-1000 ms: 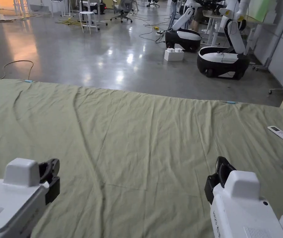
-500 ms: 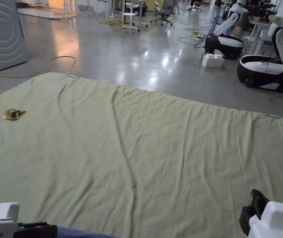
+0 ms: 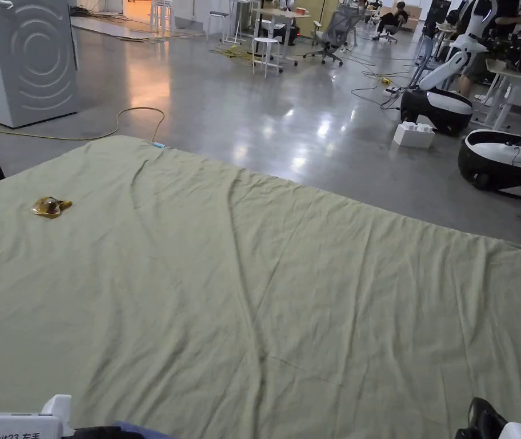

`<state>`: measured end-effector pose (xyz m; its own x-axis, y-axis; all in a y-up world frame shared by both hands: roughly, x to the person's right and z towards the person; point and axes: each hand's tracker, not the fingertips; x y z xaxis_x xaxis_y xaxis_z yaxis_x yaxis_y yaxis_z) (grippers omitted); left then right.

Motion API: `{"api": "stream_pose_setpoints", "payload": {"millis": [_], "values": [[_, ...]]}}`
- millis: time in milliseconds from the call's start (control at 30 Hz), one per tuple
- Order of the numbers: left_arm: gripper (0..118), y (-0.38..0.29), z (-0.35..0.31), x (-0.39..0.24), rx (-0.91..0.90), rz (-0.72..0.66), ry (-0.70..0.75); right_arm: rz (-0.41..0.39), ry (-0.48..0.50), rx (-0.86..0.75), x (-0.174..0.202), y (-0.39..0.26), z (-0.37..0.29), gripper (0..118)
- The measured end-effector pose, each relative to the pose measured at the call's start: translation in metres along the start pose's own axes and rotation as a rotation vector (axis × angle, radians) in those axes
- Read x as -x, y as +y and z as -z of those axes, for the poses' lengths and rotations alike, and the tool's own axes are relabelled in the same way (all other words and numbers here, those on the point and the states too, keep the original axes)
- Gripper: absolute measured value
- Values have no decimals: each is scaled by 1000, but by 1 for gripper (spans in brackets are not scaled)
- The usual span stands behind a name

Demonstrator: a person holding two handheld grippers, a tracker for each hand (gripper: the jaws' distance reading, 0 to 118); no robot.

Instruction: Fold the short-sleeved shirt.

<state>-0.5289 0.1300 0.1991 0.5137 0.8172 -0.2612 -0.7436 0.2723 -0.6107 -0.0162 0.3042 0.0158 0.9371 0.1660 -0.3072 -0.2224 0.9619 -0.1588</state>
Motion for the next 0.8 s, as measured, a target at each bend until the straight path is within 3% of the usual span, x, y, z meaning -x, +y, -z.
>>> {"api": "stream_pose_setpoints", "payload": {"millis": [67,200,467,533,700,800], "values": [[22,18,19,24,22,63,67,2,1,9,1,-1,1,1],[14,21,25,21,8,-3,31,3,6,21,1,-1,3,1],[12,43,-4,-13,-36,77,38,-18,11,-4,0,5,3,1],[12,35,-14,-45,-44,106,59,-21,7,-13,-3,7,3,1],[12,60,-52,-68,-76,163,253,-6,-5,-20,-12,9,4,1],[12,43,-54,-126,-77,224,393,4,-10,-24,-15,8,4,1]]}}
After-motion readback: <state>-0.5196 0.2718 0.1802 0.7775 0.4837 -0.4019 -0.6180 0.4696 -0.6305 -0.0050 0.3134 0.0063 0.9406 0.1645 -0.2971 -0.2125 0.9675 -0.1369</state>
